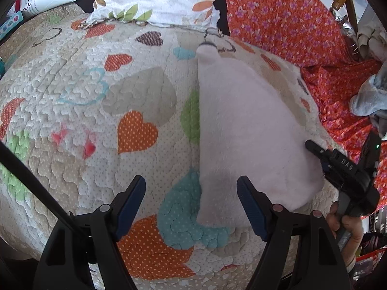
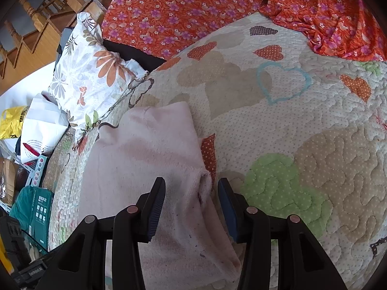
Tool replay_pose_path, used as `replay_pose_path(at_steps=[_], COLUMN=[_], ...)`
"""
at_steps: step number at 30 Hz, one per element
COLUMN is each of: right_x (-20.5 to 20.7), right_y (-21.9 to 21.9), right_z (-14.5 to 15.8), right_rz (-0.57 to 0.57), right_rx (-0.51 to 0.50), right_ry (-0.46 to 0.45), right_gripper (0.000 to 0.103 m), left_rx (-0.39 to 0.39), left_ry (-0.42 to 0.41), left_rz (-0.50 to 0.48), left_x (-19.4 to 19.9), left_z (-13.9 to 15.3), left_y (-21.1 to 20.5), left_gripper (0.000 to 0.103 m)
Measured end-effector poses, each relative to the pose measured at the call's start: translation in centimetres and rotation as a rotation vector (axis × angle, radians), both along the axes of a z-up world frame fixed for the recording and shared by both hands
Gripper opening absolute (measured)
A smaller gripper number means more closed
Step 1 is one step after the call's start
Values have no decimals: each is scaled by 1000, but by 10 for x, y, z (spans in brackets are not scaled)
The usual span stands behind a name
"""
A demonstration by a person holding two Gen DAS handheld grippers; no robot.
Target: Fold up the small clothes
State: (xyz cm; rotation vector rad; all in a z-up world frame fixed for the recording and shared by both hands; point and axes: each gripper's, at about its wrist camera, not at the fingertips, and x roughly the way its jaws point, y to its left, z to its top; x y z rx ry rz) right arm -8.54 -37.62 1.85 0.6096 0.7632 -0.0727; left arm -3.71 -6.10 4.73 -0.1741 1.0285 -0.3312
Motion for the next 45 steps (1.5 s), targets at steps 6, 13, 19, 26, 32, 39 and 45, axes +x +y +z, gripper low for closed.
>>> replay_pose_path(at_steps=[6, 13, 19, 26, 32, 39, 45], right_x=[1, 3, 6, 9, 12, 14, 12], right_y=[1, 3, 7, 7, 7, 7, 5], right_z=[-1, -2, -3, -6, -7, -6, -6], right_rz=[4, 11, 22, 24, 27, 34, 25], right_rx=[-3, -6, -14, -3, 10, 25, 40], right_ry=[2, 3, 9, 16, 19, 15, 12], right_gripper=[50, 53, 54, 54, 54, 54, 57], left_rx=[-25, -118, -185, -239, -113, -42, -36], left_ry=[5, 27, 75, 158, 127, 126, 111], left_rz=[32, 10, -25, -74, -166, -187, -178], left_x=[9, 25, 50, 60, 53, 52, 48], left_z=[3, 0, -13, -35, -22, -12, -13], left_y=[10, 12, -2, -26, -50, -49, -49], left_gripper=[77, 79, 82, 83, 39, 34, 32])
